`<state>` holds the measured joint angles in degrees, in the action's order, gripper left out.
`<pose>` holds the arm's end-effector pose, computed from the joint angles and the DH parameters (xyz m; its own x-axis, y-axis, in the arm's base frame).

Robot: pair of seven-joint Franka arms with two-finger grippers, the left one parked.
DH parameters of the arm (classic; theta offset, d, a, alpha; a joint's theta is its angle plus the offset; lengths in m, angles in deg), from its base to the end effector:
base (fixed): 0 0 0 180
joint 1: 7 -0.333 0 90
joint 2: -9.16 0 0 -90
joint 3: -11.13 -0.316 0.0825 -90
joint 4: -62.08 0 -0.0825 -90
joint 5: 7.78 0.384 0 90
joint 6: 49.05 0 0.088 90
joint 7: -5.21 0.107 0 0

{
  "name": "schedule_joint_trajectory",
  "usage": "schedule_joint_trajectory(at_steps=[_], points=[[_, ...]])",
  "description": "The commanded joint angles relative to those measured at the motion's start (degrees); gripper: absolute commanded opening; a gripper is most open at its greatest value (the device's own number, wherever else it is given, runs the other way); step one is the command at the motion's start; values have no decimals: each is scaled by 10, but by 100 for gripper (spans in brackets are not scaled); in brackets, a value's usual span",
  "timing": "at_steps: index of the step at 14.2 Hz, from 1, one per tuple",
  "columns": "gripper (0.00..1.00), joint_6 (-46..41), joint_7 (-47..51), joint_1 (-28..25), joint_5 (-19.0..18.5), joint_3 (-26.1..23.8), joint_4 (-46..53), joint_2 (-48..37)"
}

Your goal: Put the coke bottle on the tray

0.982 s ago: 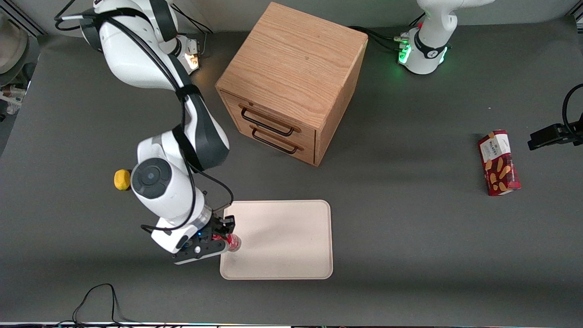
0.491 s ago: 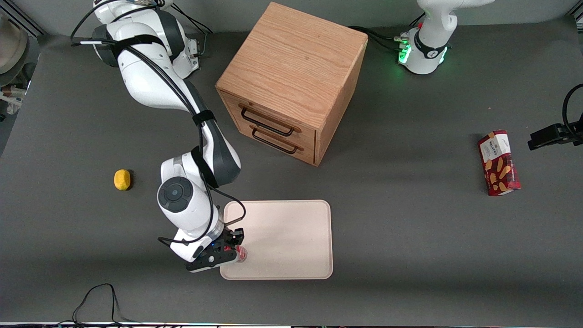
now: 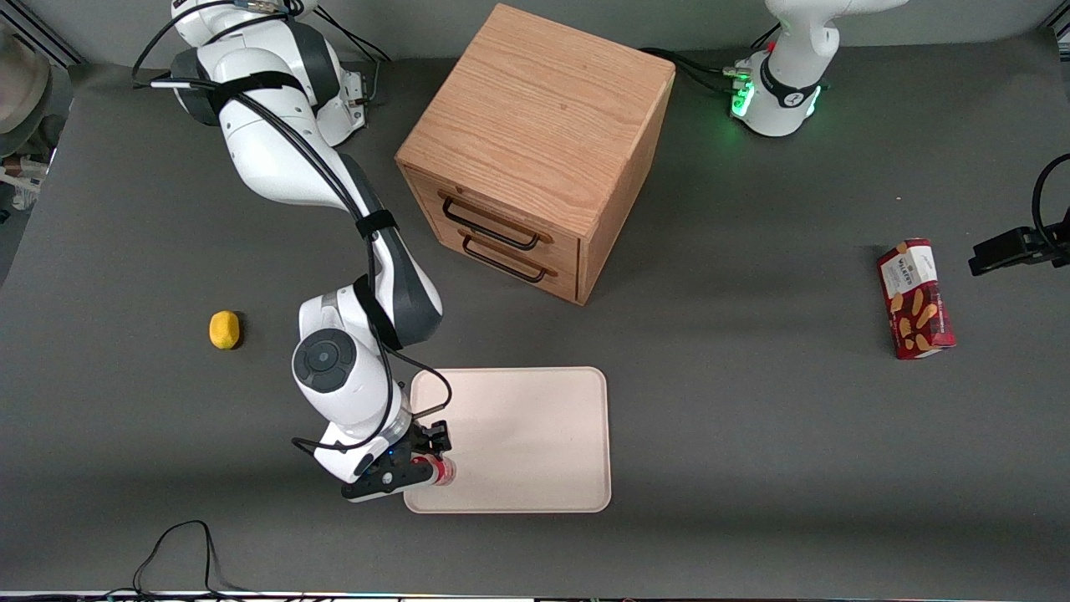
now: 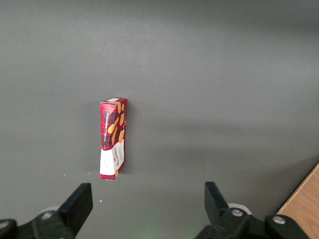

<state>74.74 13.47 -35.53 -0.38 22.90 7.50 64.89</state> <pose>0.7488 0.3017 0.3111 0.9484 0.1932 0.2513 0.1966 -0.9804 0.0117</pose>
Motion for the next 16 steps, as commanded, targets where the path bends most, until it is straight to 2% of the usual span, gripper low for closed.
schedule_joint_trajectory(at_steps=[1,10,12,16], points=[[100,-20,29,-1,-5,-1,-23,-49],[100,-353,63,23,-6,-3,-33,-269],[100,-384,55,48,-7,-10,-83,-340],[100,-390,8,137,-9,-40,-254,-504]])
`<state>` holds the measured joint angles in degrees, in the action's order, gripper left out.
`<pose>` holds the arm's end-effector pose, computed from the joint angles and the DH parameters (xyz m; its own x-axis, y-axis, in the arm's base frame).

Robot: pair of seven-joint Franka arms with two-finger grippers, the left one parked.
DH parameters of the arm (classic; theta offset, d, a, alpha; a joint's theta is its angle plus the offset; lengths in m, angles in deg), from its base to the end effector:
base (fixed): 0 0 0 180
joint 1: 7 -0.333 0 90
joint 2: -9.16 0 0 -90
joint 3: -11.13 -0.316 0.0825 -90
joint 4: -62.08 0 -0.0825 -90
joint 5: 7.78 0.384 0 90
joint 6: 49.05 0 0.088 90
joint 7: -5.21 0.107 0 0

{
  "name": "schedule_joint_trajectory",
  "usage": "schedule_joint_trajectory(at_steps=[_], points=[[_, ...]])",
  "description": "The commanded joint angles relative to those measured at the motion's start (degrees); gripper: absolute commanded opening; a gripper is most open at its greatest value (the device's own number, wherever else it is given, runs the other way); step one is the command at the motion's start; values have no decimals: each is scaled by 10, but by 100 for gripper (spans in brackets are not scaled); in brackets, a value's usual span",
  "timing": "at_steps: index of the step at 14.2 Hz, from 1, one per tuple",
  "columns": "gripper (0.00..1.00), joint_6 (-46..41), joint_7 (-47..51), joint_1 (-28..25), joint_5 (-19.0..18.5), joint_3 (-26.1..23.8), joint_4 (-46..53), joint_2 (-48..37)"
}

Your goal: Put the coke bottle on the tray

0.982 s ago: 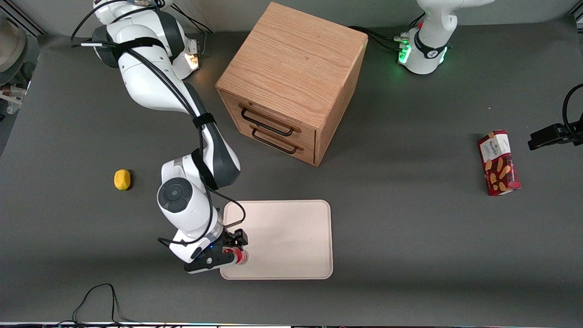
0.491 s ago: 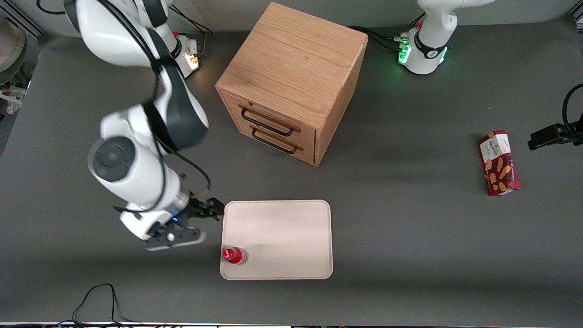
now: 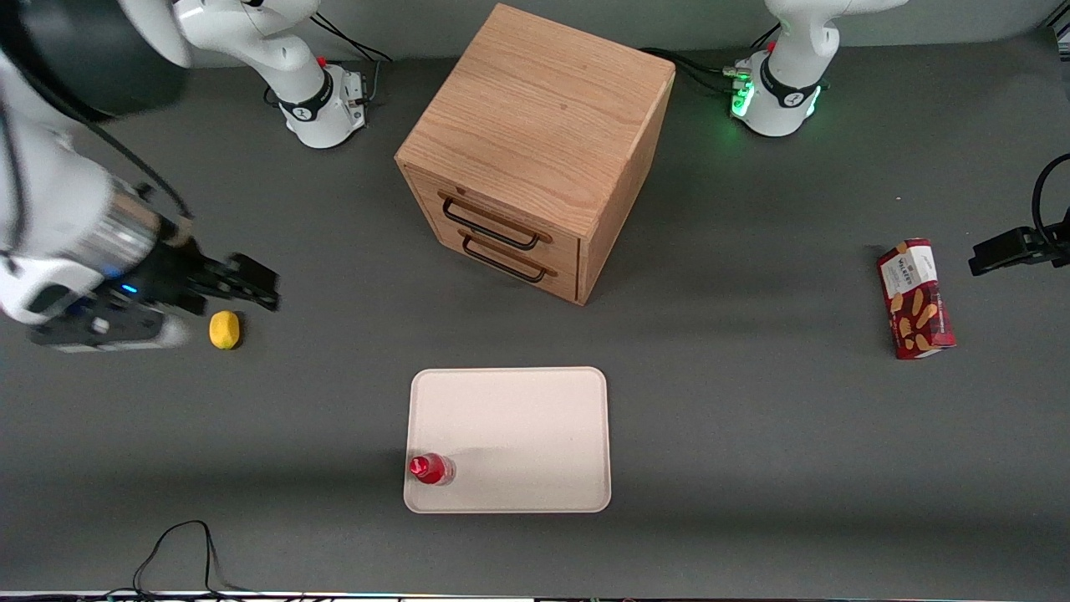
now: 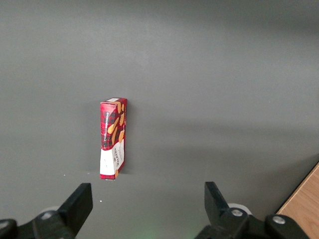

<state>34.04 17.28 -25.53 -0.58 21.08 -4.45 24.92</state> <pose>0.6107 0.1258 0.6446 0.9993 -0.0379 0.0015 -0.0377 -0.9961 -0.0795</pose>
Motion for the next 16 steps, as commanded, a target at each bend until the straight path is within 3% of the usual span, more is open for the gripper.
schedule_joint_trajectory(at_steps=[1,7,12,16], points=[[100,17,-60,59,-8,-22,-158,-127],[100,75,-173,119,-30,-16,-279,-204],[100,94,-177,120,-67,-11,-280,-191],[100,88,-178,132,-70,-17,-252,-178]])
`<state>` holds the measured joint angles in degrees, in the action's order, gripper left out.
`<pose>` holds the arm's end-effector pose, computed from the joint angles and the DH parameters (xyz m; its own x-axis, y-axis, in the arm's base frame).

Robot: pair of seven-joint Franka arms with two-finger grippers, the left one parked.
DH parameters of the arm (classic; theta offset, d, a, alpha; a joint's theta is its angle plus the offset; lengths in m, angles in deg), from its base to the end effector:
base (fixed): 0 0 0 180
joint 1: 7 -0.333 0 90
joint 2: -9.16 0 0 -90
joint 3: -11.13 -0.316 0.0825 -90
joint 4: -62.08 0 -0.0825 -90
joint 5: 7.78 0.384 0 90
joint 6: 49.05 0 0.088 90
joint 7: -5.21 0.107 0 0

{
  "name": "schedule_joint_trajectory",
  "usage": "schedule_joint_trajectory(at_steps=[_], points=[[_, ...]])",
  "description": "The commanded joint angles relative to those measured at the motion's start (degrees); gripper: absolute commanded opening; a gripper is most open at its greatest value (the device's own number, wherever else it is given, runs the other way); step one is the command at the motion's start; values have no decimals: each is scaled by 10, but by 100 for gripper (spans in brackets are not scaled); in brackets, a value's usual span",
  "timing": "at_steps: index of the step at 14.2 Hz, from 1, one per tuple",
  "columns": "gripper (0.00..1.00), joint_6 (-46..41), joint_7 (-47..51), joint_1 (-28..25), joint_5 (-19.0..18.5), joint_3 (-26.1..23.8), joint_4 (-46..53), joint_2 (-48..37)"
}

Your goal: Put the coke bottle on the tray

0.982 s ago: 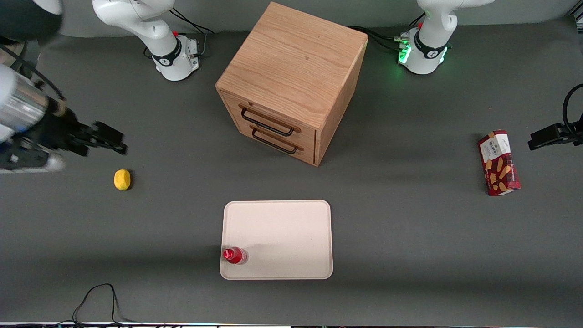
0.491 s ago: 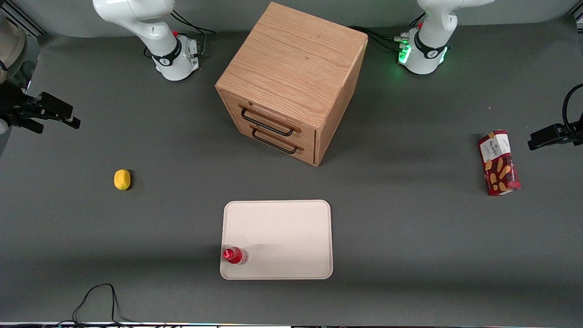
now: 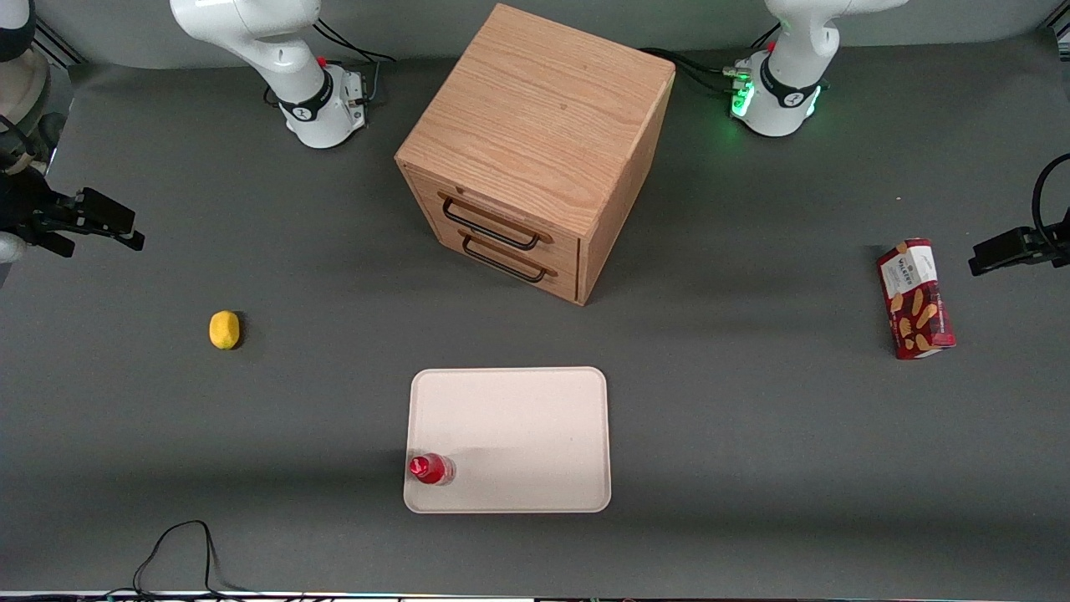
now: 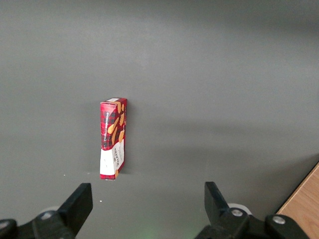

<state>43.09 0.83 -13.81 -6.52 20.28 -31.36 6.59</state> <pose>0.5435 -0.0219 0.6237 0.9991 0.0348 0.0237 0.0354 -0.9990 -0.0274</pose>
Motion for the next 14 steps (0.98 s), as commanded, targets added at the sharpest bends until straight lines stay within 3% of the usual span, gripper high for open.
schedule_joint_trajectory(at_steps=[1,14], points=[[100,-6,-13,15,-11,-9,28,14],[100,-6,-28,22,-11,-12,25,12]])
